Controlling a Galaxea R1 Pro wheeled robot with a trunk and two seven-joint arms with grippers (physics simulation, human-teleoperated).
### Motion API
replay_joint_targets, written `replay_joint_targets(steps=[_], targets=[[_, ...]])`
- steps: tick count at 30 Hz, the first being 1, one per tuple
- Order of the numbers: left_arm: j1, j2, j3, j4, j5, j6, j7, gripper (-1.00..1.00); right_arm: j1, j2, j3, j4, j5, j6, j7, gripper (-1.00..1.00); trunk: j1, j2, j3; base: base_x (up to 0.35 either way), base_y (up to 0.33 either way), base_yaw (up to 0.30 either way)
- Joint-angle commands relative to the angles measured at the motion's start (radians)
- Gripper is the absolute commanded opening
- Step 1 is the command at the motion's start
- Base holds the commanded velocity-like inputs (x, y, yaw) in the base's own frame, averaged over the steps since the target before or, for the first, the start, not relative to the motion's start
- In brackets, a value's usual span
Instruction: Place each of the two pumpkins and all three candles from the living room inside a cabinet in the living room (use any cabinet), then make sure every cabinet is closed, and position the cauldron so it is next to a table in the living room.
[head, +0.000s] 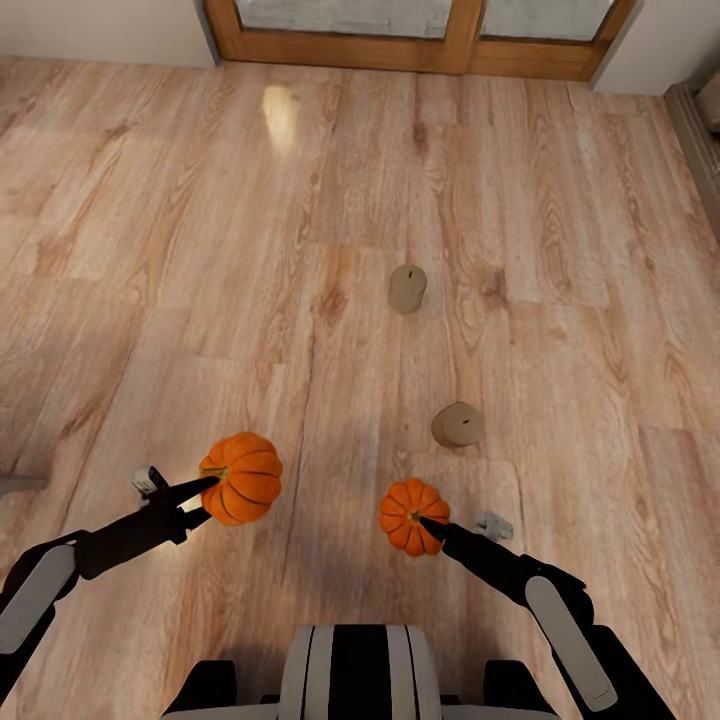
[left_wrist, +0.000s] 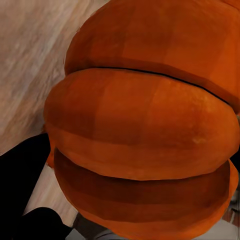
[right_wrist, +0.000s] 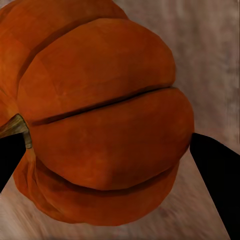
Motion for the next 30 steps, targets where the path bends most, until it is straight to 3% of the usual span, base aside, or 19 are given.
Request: replay_joint_targets(steps=[1, 16, 30], targets=[[0.000, 0.000, 0.001, 0.000, -0.002, 0.001, -0.001, -1.00, 0.000, -0.001, 0.001, 0.000, -0.004, 0.003, -0.002, -1.00, -0.001, 0.000, 0.004, 0.000, 0.000, 0.000], [0.000, 0.000, 0.000, 0.000, 0.001, 0.001, -0.001, -1.00, 0.000, -0.001, 0.001, 0.002, -0.004, 0.003, 0.011, -1.00, -0.007, 0.004, 0.062, -0.081, 0.000, 0.000], [0.000, 0.000, -0.001, -0.002, 0.001, 0.001, -0.001, -1.00, 0.000, -0.001, 0.001, 0.001, -0.005, 0.003, 0.012, -1.00, -0.014, 0.007, 0.116, -0.285, 0.000, -0.017]])
